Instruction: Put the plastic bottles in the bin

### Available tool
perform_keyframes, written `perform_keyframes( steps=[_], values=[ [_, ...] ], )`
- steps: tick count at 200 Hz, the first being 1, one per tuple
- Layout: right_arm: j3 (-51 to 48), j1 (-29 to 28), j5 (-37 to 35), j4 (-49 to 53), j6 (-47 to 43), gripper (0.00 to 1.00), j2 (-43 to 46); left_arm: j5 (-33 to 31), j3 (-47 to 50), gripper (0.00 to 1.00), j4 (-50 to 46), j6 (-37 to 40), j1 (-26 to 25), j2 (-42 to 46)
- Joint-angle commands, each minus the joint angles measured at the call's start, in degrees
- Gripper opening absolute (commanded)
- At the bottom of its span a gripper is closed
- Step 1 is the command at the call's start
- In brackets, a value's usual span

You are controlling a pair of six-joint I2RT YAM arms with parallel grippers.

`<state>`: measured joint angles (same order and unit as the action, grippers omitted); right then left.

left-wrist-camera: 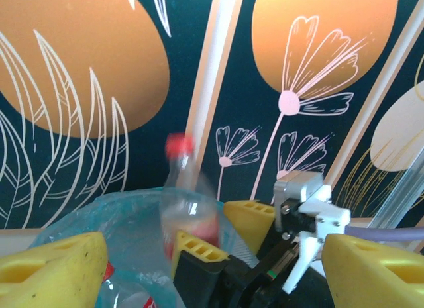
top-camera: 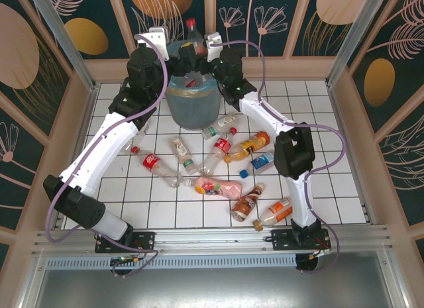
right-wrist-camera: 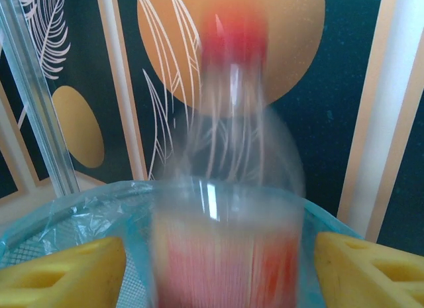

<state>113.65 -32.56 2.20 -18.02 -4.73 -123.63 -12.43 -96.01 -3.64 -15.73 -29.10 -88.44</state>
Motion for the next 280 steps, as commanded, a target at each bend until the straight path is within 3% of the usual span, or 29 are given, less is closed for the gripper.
perform_keyframes(
  steps=[1,126,198,224,247,280],
  values=[
    [1.76,0.3,-1.37,-2.89,-0.37,0.76,0.52,0.51,0.8,0.85,2.4,0.72,0.58,0.19],
    [5.87,-0.61,3.08,0.95,0.26,0.76,1.81,1.26,3.55,0.85,1.6,-0.95,0.89,1.82],
    [27.24,-4.65,5.27,25.71,2.18,0.75,1.81,1.77,4.02,0.85,-10.28,-3.61,0.89,9.6],
    [22.51,-7.55,5.51,30.99,3.06,0.75,7.72,1.01,10.92,0.83,-16.9,-8.93,0.89,15.81],
    [11.76,-11.41,4.46,31.76,2.12,0.74,14.25,1.38,20.25,0.82,-20.84,-14.36,0.91,21.42],
    [-0.6,-15.78,3.76,31.29,2.34,0.74,21.11,6.47,29.83,0.83,-22.88,-20.09,3.69,24.29]
  ],
)
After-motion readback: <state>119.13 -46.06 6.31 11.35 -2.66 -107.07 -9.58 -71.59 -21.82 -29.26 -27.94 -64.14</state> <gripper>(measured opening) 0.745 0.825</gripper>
